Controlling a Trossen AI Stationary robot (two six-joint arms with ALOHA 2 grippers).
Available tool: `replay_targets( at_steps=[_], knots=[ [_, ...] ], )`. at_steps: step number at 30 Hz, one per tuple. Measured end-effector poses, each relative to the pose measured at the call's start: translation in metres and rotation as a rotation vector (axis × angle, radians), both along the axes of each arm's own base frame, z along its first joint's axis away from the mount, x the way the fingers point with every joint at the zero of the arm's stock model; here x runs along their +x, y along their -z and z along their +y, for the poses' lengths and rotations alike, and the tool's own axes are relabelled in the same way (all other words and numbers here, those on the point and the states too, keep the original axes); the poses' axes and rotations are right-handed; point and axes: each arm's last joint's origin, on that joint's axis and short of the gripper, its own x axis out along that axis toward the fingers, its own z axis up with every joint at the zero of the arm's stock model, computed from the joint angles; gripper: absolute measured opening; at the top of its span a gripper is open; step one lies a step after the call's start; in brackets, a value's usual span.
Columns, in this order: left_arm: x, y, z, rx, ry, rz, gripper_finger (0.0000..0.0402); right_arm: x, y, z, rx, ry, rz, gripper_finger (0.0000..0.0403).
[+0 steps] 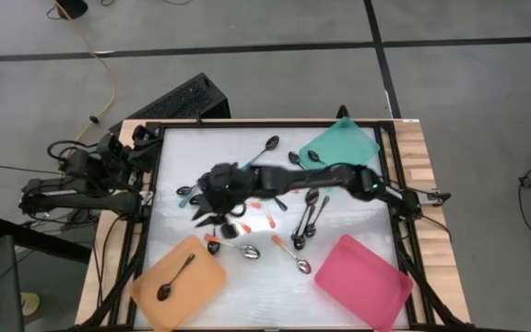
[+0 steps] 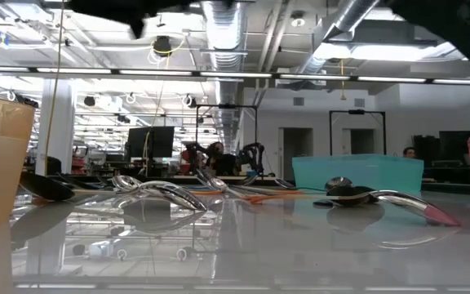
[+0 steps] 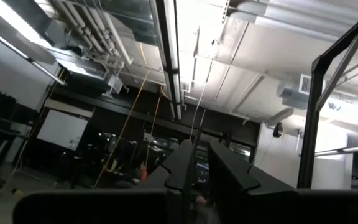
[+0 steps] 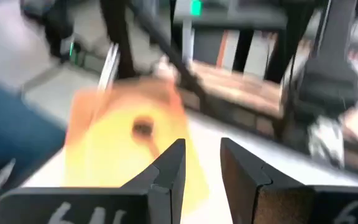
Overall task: Sort silverware by color (type)
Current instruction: Put the orange spoon into the red bin
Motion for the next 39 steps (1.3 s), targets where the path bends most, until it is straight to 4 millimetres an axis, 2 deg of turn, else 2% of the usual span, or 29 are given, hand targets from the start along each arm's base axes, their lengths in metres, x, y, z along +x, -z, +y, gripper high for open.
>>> replay_targets(
  at_steps=[3,7,11,16,22,26,30,35,39],
  knots=[
    [0.0,0.006,0.001,-0.019,-0.021,0.067,0.0038,-0.033,-0.021,-0.009,-0.106,0.039,0.177,0.0112],
    [0.003,0.021,0.004,-0.079,-0.114,0.237,0.004,-0.071,-0.036,-0.012,-0.254,0.145,0.397,0.0112],
    [0.009,0.04,0.007,-0.16,-0.195,0.417,0.0045,-0.095,-0.043,-0.005,-0.251,0.17,0.554,0.0112],
    [0.023,0.06,0.009,-0.229,-0.223,0.607,0.0058,-0.119,-0.035,0.015,-0.255,0.154,0.805,0.0112],
    [0.044,0.069,0.01,-0.247,-0.228,0.691,0.0071,-0.143,-0.017,0.053,-0.273,0.15,1.008,0.0112],
    [0.059,0.077,0.011,-0.141,-0.247,0.788,0.0071,-0.172,-0.008,0.078,-0.293,0.167,1.049,0.0112],
    [0.075,0.083,0.01,-0.096,-0.21,0.836,0.0071,-0.211,0.0,0.093,-0.283,0.307,0.985,0.0112],
    [0.095,0.086,0.008,-0.034,-0.076,0.811,0.0071,-0.249,0.005,0.101,-0.149,0.462,0.783,0.0112],
    [0.111,0.091,0.004,0.028,0.026,0.849,0.0075,-0.267,0.008,0.1,-0.05,0.497,0.639,0.0112]
  ],
)
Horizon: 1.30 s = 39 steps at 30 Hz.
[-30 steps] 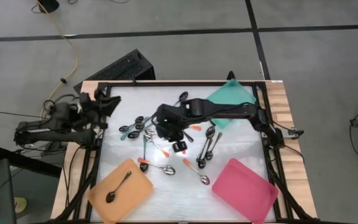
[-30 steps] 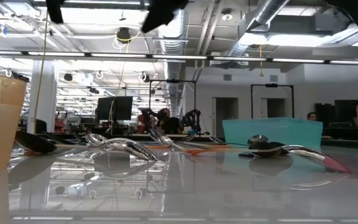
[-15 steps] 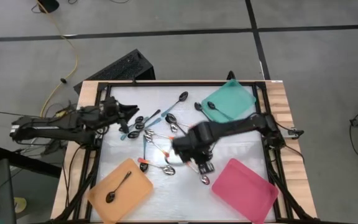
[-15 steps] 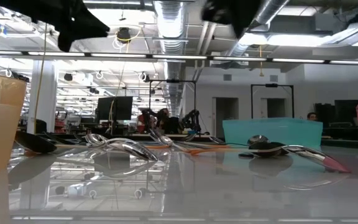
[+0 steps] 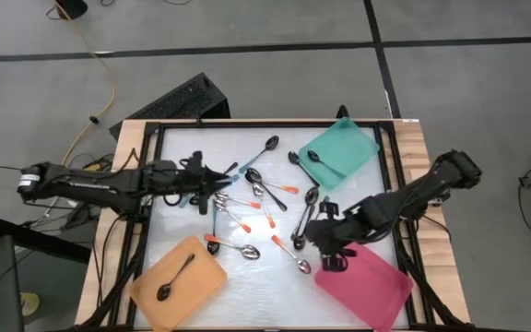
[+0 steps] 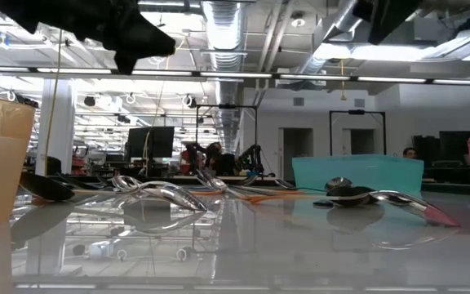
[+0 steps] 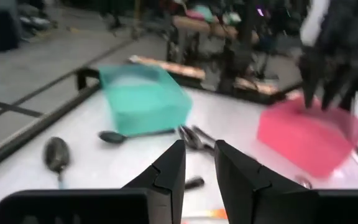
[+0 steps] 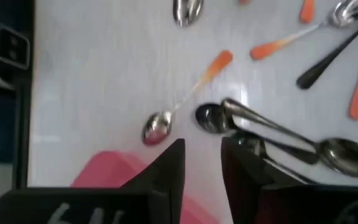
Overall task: Sort silverware by color (type)
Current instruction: Put the orange spoon into the red bin
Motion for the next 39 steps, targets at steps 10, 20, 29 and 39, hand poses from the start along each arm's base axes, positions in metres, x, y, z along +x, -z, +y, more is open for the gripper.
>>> replay_targets(
  at_steps=[10,20,29,39],
  knots=[
    [0.052,-0.001,-0.017,0.225,0.177,0.267,0.0139,-0.005,0.003,-0.009,0.009,0.046,-0.138,0.0112],
    [0.089,0.04,-0.018,0.28,0.369,0.522,0.0191,-0.005,0.002,-0.006,0.016,0.037,-0.156,0.0112],
    [0.095,0.07,-0.039,0.193,0.515,0.631,0.019,-0.005,0.011,-0.006,-0.005,0.052,-0.165,0.0112],
    [0.088,0.073,-0.078,0.24,0.529,0.665,0.0189,-0.003,0.018,-0.006,0.006,0.056,-0.189,0.0112]
  ],
)
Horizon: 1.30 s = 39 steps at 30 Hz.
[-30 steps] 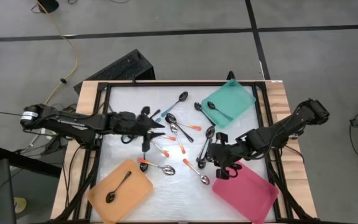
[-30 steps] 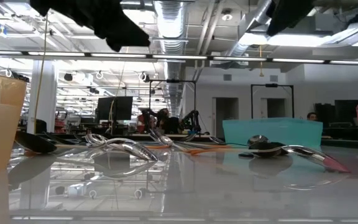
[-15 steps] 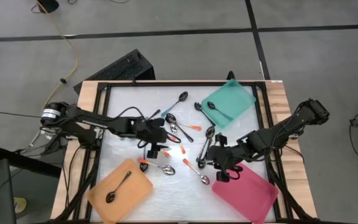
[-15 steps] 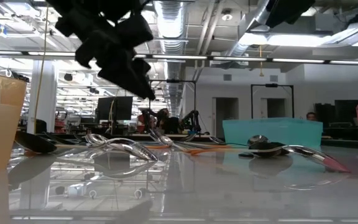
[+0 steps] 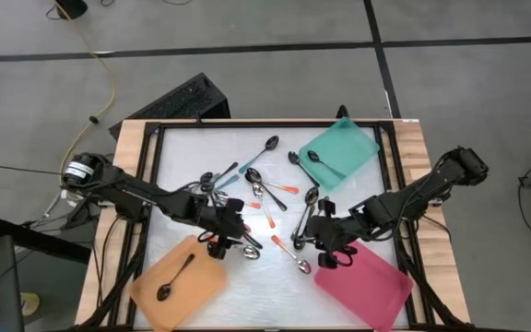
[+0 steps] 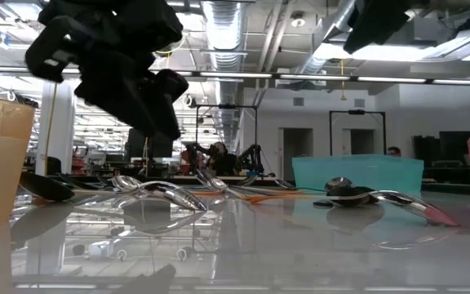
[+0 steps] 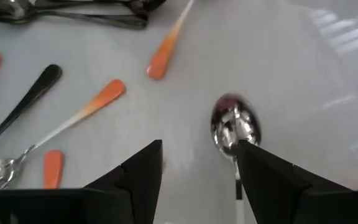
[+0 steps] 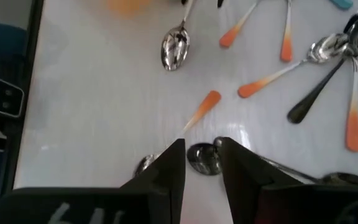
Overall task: Sort silverware by color (type)
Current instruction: Put the orange spoon into the red bin
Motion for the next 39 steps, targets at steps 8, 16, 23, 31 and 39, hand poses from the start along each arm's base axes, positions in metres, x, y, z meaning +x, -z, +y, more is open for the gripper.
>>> replay_targets(
  at_steps=[8,16,23,31,39],
  knots=[
    [-0.001,0.0,-0.006,-0.024,0.081,0.08,0.0189,0.001,-0.001,0.0,0.005,-0.001,-0.017,0.0112],
    [0.016,-0.003,-0.011,0.002,0.089,0.183,0.0189,0.002,-0.002,-0.001,-0.024,0.026,-0.037,0.0112],
    [0.042,0.015,-0.018,0.059,0.126,0.356,0.0189,0.002,-0.002,0.0,-0.023,0.025,-0.037,0.0112],
    [0.05,0.024,-0.018,0.082,0.138,0.396,0.0189,0.002,-0.002,-0.001,-0.025,0.025,-0.034,0.0112],
    [0.05,0.031,-0.015,0.073,0.112,0.422,0.0174,0.002,-0.002,-0.001,-0.025,0.026,-0.035,0.0112]
  ],
)
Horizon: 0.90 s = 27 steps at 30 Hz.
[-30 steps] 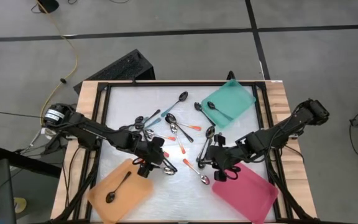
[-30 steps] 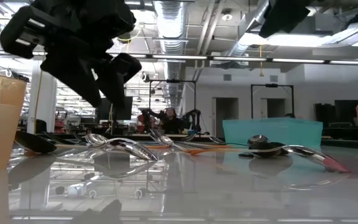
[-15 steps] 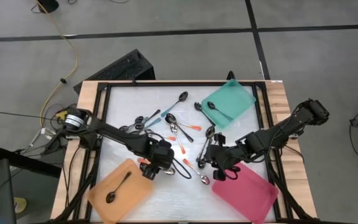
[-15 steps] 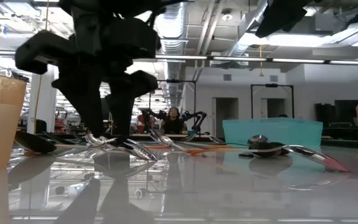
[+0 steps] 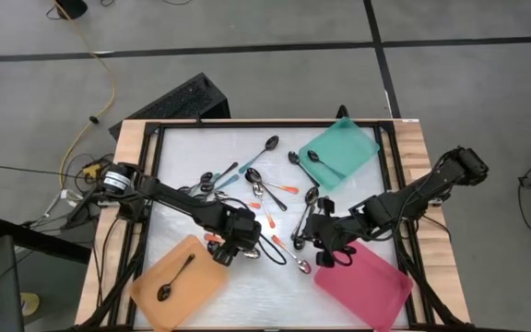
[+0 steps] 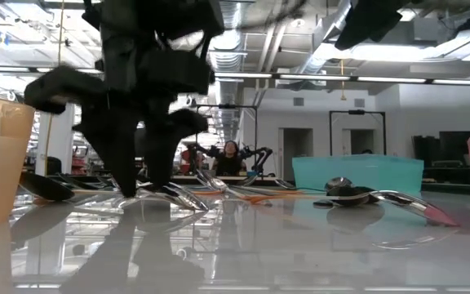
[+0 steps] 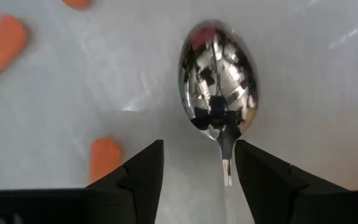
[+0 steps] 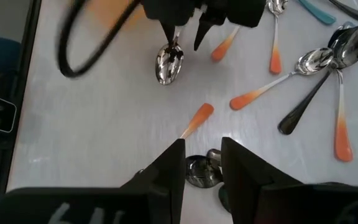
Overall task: Sort silverware by color (type)
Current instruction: Put the orange spoon into the red bin
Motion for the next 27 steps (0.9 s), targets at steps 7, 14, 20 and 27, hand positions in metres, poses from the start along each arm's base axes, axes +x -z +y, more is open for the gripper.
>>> replay_targets(
  at_steps=[7,14,20,27],
  knots=[
    [0.001,0.009,0.002,-0.01,-0.02,0.035,0.0135,0.001,0.0,0.0,0.003,0.001,-0.007,0.0112],
    [0.001,0.01,0.007,-0.001,-0.042,0.043,0.007,0.001,-0.001,0.0,-0.013,0.016,-0.014,0.0112],
    [0.003,0.009,0.008,0.034,-0.069,0.029,0.0009,0.001,-0.001,-0.001,-0.026,0.029,-0.024,0.0112],
    [0.011,-0.002,0.007,0.041,-0.065,0.004,0.0004,0.003,-0.003,-0.001,-0.025,0.039,-0.051,0.0112]
  ],
)
